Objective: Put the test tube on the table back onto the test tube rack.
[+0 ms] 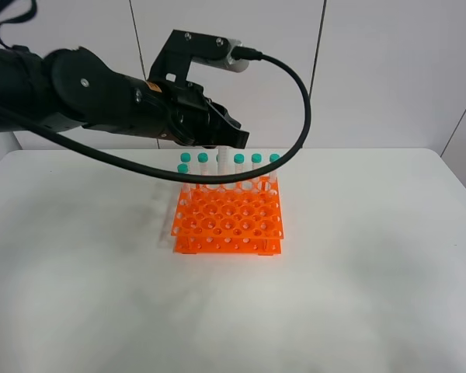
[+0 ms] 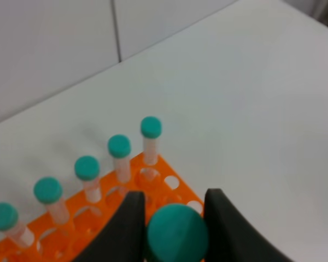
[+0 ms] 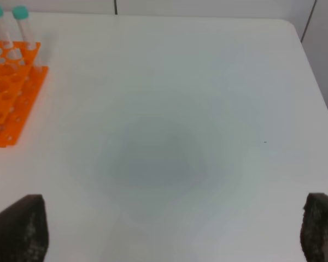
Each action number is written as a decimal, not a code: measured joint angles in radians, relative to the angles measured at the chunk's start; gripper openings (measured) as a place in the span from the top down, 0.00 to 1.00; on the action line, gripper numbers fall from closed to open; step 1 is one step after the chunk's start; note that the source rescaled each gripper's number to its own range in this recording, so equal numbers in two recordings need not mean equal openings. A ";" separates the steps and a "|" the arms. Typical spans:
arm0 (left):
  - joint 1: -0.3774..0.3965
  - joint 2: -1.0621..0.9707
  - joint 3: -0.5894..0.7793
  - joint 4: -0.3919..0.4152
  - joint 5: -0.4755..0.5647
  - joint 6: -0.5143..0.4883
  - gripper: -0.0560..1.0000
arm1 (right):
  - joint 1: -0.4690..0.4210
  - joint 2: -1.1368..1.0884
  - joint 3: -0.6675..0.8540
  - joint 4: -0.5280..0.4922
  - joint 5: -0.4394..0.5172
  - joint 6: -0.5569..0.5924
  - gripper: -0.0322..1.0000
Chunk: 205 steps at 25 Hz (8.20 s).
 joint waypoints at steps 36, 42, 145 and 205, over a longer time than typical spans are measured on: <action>0.126 0.213 0.000 0.330 -0.276 -0.397 0.95 | 0.000 0.000 0.000 0.000 0.000 0.005 0.00; 0.127 0.213 0.000 0.331 -0.275 -0.401 0.95 | 0.000 0.000 0.000 0.000 0.000 0.005 0.00; 0.139 0.259 0.022 0.332 -0.226 -0.506 0.48 | 0.000 0.000 0.000 0.000 0.000 0.005 0.00; 0.630 -0.867 0.336 0.426 0.665 -0.351 0.48 | 0.000 0.000 0.000 0.000 0.000 0.005 0.00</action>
